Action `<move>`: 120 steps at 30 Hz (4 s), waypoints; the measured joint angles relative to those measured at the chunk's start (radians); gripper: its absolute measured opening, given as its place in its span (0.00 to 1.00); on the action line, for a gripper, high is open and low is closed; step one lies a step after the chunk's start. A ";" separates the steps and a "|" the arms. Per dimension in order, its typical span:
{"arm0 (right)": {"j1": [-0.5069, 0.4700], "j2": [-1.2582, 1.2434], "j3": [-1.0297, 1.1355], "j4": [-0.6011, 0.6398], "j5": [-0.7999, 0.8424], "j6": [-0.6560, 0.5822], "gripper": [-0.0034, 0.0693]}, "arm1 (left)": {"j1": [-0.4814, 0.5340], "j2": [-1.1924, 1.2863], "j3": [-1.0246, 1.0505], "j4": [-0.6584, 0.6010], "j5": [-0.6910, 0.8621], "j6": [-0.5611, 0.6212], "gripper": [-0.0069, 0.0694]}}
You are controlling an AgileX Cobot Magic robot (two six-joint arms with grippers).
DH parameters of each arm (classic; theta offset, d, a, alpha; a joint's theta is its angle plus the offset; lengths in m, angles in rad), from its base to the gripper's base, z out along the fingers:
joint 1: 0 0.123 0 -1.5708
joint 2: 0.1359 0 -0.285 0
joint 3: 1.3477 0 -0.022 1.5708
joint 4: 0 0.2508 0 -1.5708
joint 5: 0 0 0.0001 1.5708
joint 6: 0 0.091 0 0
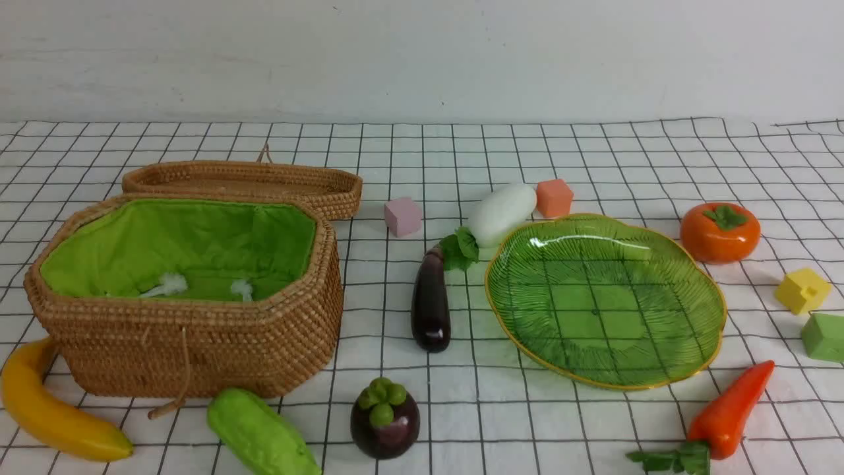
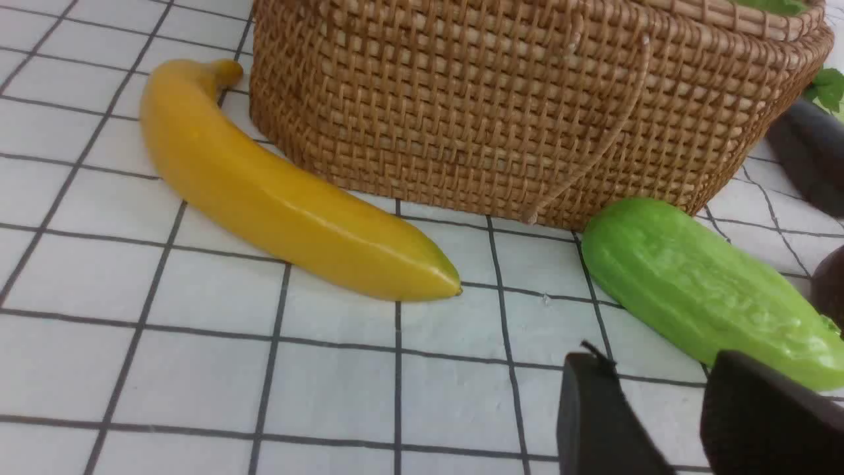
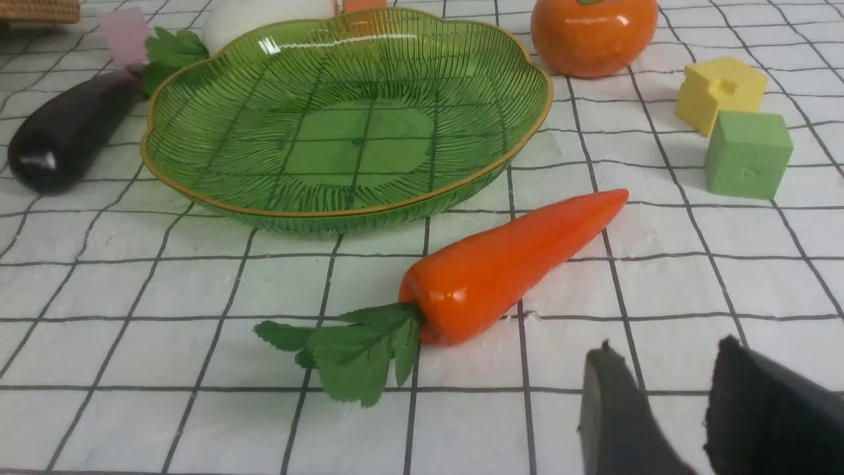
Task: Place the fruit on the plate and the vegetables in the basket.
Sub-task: Use the left arm to grab a banana and put it into the right plate
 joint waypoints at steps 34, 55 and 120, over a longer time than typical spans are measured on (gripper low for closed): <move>0.000 0.000 0.000 0.000 0.000 0.000 0.37 | 0.000 0.000 0.000 -0.394 -0.370 -0.334 0.40; 0.000 0.000 0.009 0.135 -0.086 0.107 0.37 | 0.000 0.496 -0.607 -0.270 0.440 -0.074 0.07; 0.472 0.616 -1.132 0.459 0.808 -0.416 0.36 | 0.380 1.469 -0.680 -0.241 -0.002 -0.077 0.86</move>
